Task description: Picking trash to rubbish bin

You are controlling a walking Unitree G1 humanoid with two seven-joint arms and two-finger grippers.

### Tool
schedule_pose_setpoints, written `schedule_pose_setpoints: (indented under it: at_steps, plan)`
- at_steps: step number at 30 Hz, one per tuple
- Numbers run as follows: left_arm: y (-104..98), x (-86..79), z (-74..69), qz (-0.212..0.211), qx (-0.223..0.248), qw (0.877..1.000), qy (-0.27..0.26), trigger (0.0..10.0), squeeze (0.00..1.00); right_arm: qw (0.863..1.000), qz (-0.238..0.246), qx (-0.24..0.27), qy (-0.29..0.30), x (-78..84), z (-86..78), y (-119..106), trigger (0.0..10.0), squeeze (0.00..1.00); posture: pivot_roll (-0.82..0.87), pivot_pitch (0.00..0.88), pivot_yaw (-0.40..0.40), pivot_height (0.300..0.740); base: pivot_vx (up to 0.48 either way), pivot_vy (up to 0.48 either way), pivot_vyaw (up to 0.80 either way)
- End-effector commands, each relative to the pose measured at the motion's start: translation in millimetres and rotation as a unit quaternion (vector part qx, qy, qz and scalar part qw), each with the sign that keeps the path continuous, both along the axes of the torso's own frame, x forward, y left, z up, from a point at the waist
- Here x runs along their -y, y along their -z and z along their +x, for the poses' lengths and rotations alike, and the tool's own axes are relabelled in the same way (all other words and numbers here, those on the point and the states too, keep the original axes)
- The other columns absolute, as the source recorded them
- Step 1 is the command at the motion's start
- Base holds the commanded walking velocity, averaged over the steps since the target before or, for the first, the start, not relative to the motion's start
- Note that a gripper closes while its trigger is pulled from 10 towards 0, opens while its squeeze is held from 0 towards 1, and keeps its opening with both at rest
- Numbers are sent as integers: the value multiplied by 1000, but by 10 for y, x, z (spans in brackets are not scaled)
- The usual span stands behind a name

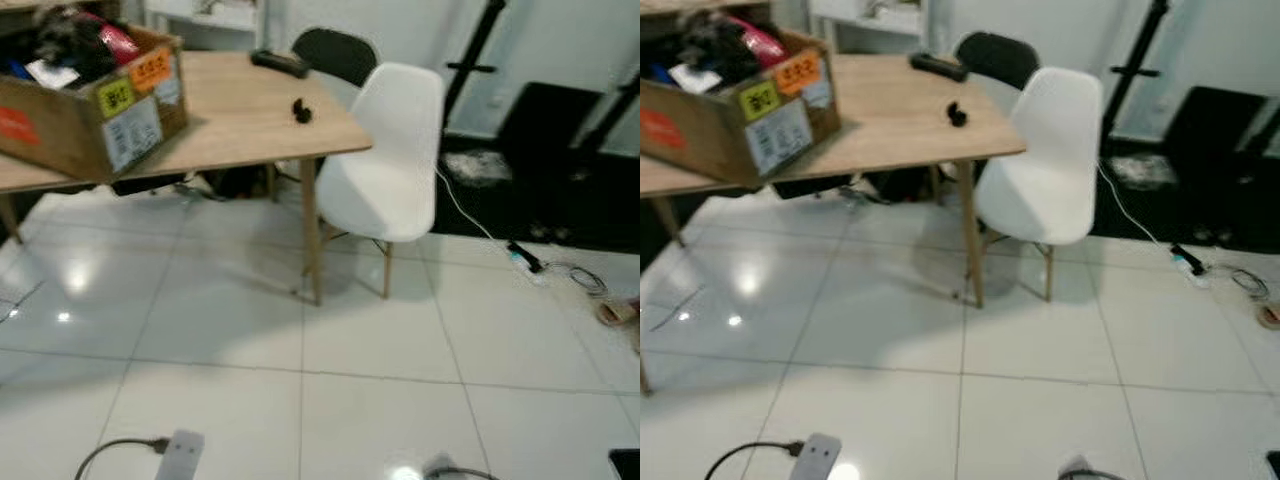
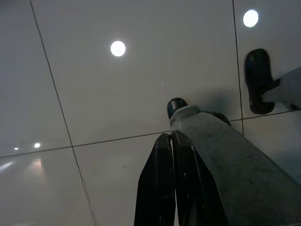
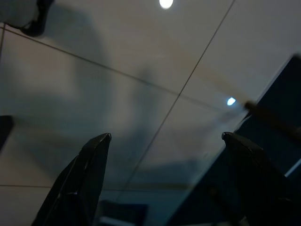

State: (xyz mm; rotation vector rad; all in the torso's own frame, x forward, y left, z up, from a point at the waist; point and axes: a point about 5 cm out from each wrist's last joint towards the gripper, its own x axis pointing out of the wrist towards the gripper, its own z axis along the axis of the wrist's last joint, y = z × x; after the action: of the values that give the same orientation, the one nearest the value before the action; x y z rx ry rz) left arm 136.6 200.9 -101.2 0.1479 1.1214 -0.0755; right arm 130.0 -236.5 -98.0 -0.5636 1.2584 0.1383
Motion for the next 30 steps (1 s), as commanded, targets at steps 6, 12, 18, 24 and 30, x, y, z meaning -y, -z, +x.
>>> schedule_pose_setpoints:
  at_steps: [6, 12, 18, 24, 30]
  plan:
    - [54, -165, -241, 10, -36, 998, -60, 10000, 0, 1000, 4, 4, -18, -33, 71, -16, 10000, 0, 129, 65, -59, 740, 0, 0, -788]
    - [-4, -455, -268, 20, -13, 983, -180, 10000, 0, 999, 6, 4, -37, -96, 156, -31, 10000, 0, 162, 49, -79, 740, 0, 0, -788]
    - [36, -458, -428, 19, -32, 980, -196, 10000, 0, 999, 6, 3, -42, -96, 158, -32, 10000, 0, 150, 43, -84, 740, 0, 0, -788]
    - [45, -431, -441, 17, -33, 981, -191, 10000, 0, 999, 12, 8, -39, -116, 213, -49, 10000, 0, 161, 60, -93, 740, 0, 0, -788]
    - [23, -407, -329, 13, -17, 983, -181, 10000, 0, 998, 20, 13, -54, -191, 291, -64, 10000, 0, 179, 67, -86, 740, 0, 0, -788]
